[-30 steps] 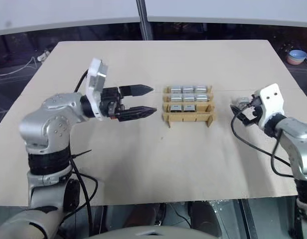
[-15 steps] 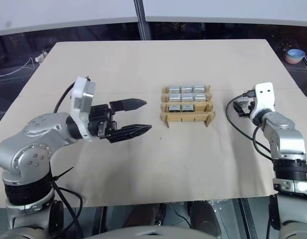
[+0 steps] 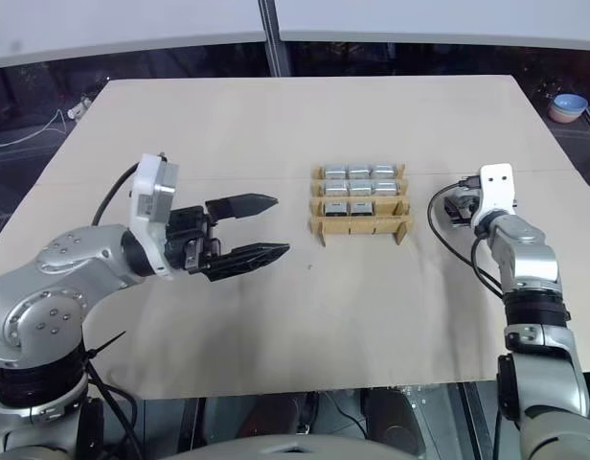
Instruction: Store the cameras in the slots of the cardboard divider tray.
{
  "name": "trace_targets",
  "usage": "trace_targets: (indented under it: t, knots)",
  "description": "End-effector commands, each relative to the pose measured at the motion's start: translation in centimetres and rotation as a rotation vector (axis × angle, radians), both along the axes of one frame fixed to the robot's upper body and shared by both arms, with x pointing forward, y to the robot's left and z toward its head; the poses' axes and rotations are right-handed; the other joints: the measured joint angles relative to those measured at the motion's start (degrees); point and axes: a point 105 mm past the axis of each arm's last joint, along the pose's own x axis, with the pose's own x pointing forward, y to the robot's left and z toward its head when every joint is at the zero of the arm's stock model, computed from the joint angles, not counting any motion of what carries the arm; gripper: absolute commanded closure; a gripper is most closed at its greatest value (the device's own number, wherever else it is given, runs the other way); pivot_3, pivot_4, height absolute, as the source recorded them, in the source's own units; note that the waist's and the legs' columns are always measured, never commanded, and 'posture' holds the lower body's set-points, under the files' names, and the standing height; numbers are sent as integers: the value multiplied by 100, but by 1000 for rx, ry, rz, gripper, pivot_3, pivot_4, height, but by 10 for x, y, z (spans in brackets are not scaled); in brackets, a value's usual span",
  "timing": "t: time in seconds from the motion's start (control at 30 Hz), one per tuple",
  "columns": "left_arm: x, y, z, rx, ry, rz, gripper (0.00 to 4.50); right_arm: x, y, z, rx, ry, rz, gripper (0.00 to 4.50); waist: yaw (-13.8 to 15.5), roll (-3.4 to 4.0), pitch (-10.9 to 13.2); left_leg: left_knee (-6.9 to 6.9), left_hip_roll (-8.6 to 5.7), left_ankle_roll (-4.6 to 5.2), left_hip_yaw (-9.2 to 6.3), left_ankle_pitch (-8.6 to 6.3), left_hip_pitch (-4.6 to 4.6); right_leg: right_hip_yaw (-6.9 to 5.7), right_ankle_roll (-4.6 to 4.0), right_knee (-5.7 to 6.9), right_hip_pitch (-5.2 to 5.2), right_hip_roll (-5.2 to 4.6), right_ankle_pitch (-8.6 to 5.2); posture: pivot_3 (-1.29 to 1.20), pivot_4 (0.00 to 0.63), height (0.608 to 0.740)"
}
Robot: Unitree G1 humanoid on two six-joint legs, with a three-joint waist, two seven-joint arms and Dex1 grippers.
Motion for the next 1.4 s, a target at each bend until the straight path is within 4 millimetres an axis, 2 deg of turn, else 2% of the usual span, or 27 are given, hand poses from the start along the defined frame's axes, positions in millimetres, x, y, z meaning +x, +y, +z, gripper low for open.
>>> trace_targets:
  t: [0.03, 0.3, 0.33, 0.4, 0.43, 0.5, 0.7, 0.87, 1.0, 1.1, 1.2, 1.4]
  knots:
    - [-4, 0, 7, -7, -43, -2, 0, 3, 0, 13, -32, -49, 15, 1493, 0, 0, 0, -2, 0, 0, 0, 0, 1, -1, 0, 0, 0, 0, 0, 0, 150, 740]
    - [-2, -3, 3, -24, -29, -9, 0, -12, 4, 17, -75, -37, 115, 1493, 7, 0, 0, -11, 0, 0, -1, 0, 0, 0, 0, -8, -1, -1, 0, 0, 150, 740]
    - [-2, -3, 3, -25, -26, -12, 0, -13, 5, 17, -63, -36, 117, 958, 7, 0, 0, -12, 0, 0, -1, 0, 1, 1, 0, -9, -1, -1, 0, 0, 150, 740]
    - [-2, -4, 2, -27, -21, -16, 0, -14, 7, 17, -94, -27, 134, 227, -8, 0, 0, -15, 0, 0, 1, 0, 3, 2, 0, -8, -1, -1, 0, 0, 150, 740]
    - [-2, -5, 1, -27, -21, -17, 0, -15, 6, 18, -110, -30, 131, 39, -9, 1, 0, -21, 1, 0, 5, 0, 8, 8, 0, -7, -1, 0, 0, 0, 150, 740]
    - [-1, -4, 1, -27, -21, -15, 0, -18, 4, 24, -147, -37, 139, 39, -5, 1, 0, -28, 1, -1, 6, 1, 9, 8, 0, -8, -2, 0, 0, 0, 150, 740]
    - [-1, -2, 0, -32, -12, -5, 0, -38, -13, 50, -520, 27, 360, 39, 31, 7, 4, -33, -3, 0, 8, 1, -5, 8, 0, -20, -14, -6, 0, 0, 150, 740]
    - [-2, -5, -1, -39, -11, -6, 0, -33, -16, 55, -627, 89, 487, 39, -51, 7, 4, -43, 8, -4, 17, 3, 11, 19, 0, -12, -11, 5, 0, 0, 150, 740]
    - [-5, -5, -1, -42, -16, -3, 0, -18, -16, 57, -632, 113, 524, 39, -74, 7, 5, -42, 6, -4, 24, 3, 9, 22, -1, -14, -12, 1, 0, 0, 150, 740]
    - [-10, -4, -2, -29, -38, -1, 0, -10, -13, 55, -568, 139, 551, 39, -74, 6, 5, -44, 6, -4, 19, 3, 2, 19, -1, -22, -16, 1, 0, 0, 150, 740]
    - [-18, -2, 0, -59, -127, -10, 0, -7, -12, 53, -561, 171, 582, 39, -72, 6, 5, -49, 6, -4, 19, 3, -2, 19, -1, -25, -20, 1, 0, 0, 150, 740]
    - [-30, 2, -3, -64, -126, -70, 0, 0, -10, 54, -532, 200, 602, 39, -23, 7, 6, -48, 6, -5, 21, 3, -6, 20, -2, -20, -26, 0, 0, 0, 150, 740]
